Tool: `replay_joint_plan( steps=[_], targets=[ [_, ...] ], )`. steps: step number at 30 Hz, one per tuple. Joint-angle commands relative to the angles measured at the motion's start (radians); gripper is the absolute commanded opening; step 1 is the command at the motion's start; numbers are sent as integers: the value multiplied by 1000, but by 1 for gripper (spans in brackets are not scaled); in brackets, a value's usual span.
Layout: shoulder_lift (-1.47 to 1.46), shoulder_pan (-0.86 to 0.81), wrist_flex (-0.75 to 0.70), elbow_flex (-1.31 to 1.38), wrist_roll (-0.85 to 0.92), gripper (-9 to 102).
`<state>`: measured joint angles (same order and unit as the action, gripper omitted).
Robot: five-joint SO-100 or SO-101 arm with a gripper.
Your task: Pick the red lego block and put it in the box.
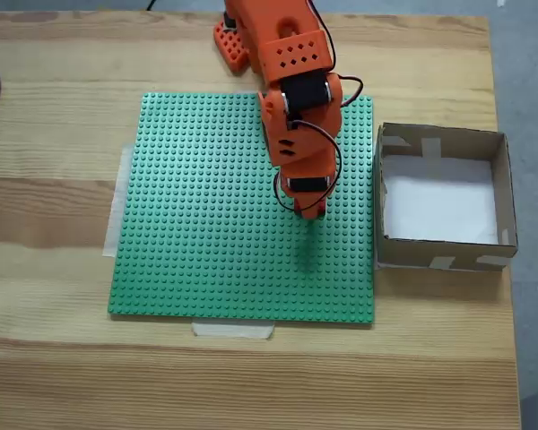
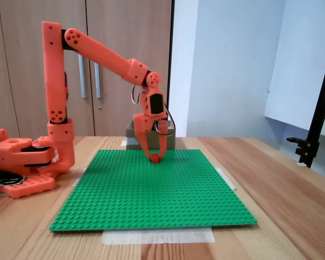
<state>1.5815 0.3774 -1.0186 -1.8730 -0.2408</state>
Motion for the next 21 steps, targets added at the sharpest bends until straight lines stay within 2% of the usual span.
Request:
replay_joint_plan(
  steps=[1,8,21],
  targets=[
    [5,-8,8,2,11,13],
    [5,-14,14,2,23,5],
    [38,-17,-32,51,12,-1]
  ],
)
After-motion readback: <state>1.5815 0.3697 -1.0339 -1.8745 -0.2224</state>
